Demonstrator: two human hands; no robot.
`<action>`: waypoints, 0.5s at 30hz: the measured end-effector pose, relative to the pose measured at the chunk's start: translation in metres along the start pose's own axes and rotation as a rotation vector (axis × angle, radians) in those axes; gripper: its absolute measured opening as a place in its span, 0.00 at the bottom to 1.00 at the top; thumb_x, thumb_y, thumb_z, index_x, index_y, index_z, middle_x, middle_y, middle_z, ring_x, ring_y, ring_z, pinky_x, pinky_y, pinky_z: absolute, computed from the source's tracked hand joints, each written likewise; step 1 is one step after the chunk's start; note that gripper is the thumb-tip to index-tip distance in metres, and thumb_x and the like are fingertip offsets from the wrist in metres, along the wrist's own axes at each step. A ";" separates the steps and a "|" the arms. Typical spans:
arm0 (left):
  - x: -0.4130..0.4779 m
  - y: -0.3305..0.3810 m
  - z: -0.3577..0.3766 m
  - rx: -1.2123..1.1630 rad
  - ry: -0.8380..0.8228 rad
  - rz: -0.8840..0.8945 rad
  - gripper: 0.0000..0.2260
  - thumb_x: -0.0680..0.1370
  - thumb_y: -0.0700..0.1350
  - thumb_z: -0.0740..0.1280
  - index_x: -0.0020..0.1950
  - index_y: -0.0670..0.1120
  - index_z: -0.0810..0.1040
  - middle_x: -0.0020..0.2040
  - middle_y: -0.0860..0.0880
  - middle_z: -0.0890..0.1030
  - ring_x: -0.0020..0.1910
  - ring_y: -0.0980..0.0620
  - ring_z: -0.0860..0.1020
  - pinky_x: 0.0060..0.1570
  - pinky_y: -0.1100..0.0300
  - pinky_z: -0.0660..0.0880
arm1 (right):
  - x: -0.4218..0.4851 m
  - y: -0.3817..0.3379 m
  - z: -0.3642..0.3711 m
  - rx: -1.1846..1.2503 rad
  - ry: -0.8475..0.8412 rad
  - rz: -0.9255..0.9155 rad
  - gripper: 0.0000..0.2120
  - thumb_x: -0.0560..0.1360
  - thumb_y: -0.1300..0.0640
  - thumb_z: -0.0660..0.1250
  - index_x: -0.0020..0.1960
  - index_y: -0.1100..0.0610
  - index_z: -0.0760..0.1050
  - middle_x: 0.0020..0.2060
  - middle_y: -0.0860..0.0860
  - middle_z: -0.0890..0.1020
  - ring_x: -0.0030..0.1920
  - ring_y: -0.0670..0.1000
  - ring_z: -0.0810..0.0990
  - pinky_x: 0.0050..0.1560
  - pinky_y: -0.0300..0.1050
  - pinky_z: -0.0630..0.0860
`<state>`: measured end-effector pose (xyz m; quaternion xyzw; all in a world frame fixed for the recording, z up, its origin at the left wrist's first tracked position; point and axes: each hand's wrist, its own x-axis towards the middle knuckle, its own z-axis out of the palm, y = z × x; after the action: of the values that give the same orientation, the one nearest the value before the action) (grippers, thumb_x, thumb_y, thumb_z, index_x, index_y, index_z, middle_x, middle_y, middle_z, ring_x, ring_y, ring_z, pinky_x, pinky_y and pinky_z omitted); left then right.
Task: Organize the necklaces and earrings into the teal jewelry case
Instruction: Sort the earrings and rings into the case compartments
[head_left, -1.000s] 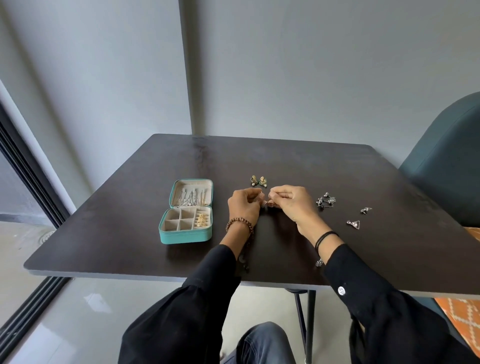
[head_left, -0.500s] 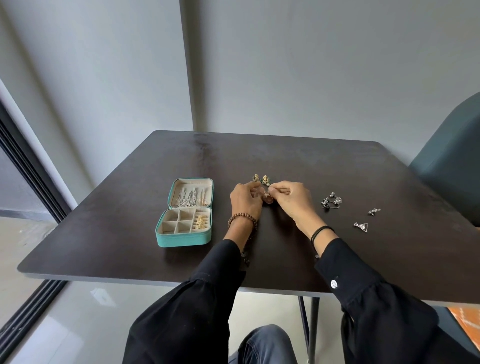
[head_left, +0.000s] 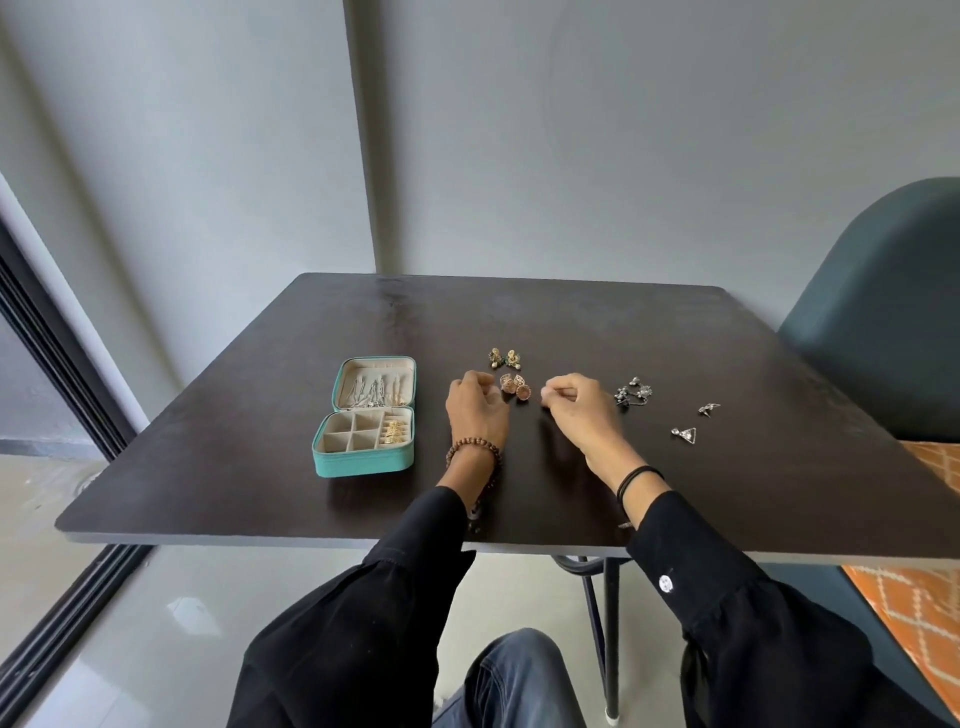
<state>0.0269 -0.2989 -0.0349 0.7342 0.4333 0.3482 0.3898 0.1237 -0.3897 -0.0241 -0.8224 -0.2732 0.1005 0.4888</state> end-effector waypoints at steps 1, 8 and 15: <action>-0.004 0.001 0.002 -0.003 -0.005 0.017 0.09 0.81 0.39 0.62 0.60 0.40 0.77 0.60 0.42 0.77 0.57 0.48 0.77 0.51 0.70 0.65 | -0.002 0.002 -0.004 -0.004 0.003 0.003 0.10 0.78 0.55 0.68 0.58 0.54 0.82 0.52 0.49 0.84 0.54 0.49 0.81 0.52 0.39 0.72; -0.030 0.016 0.025 -0.029 -0.127 0.151 0.06 0.79 0.38 0.66 0.54 0.42 0.80 0.52 0.46 0.80 0.45 0.57 0.75 0.40 0.81 0.67 | -0.014 0.022 -0.048 -0.094 0.143 -0.147 0.05 0.75 0.63 0.72 0.50 0.60 0.84 0.44 0.52 0.86 0.43 0.49 0.83 0.42 0.26 0.71; -0.045 0.037 0.060 0.021 -0.305 0.280 0.07 0.77 0.37 0.68 0.55 0.42 0.81 0.54 0.46 0.80 0.45 0.56 0.77 0.42 0.79 0.69 | -0.011 0.058 -0.094 -0.276 0.252 -0.210 0.14 0.68 0.63 0.78 0.52 0.57 0.81 0.49 0.53 0.82 0.50 0.54 0.79 0.56 0.44 0.75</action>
<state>0.0738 -0.3679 -0.0380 0.8354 0.2667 0.2792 0.3911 0.1758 -0.4878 -0.0272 -0.8546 -0.3053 -0.0930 0.4097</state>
